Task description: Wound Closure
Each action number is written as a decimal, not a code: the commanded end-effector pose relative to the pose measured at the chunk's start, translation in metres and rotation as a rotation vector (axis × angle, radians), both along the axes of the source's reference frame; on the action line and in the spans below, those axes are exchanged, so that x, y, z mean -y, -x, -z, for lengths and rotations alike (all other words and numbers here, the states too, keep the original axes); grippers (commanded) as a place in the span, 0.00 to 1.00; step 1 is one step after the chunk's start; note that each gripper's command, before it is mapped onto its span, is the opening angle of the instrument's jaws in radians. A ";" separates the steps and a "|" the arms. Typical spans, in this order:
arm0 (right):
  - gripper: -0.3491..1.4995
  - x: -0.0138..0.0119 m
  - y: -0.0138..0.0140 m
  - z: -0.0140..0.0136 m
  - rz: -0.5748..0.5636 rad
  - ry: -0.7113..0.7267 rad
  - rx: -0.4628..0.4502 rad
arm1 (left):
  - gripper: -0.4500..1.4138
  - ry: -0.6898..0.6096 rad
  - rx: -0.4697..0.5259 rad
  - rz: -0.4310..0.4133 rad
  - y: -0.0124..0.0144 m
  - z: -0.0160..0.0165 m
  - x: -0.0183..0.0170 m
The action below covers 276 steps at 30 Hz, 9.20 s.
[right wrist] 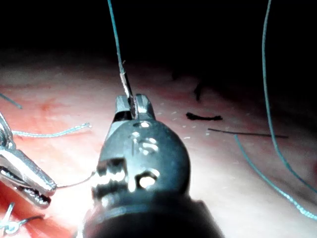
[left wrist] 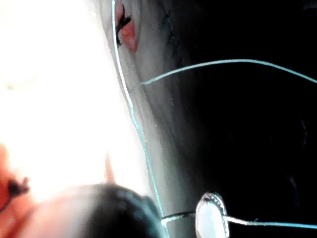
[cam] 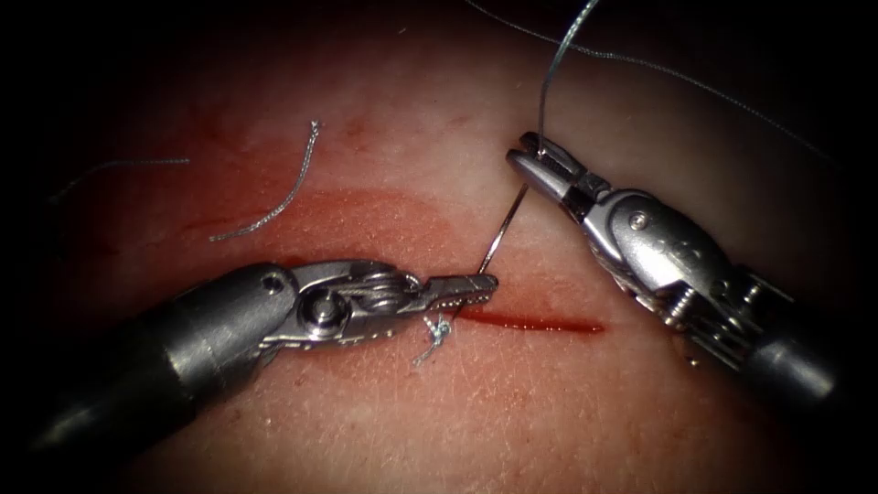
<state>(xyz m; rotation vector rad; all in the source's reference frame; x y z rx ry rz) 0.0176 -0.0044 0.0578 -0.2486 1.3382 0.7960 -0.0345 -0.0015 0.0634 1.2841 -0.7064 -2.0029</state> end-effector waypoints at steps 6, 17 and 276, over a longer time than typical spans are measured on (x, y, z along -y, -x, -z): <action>0.00 -0.0024 0.0030 0.0012 0.087 0.082 0.050 | 0.70 0.288 0.047 -0.073 0.0009 0.0006 -0.0031; 0.00 -0.0037 0.0058 0.0024 0.222 0.481 0.001 | 0.69 1.271 0.071 -0.636 0.0032 -0.0030 -0.0027; 0.84 0.0059 0.0060 -0.0085 0.025 -0.093 -0.199 | 0.00 0.872 0.177 -0.373 0.0048 -0.0006 -0.0002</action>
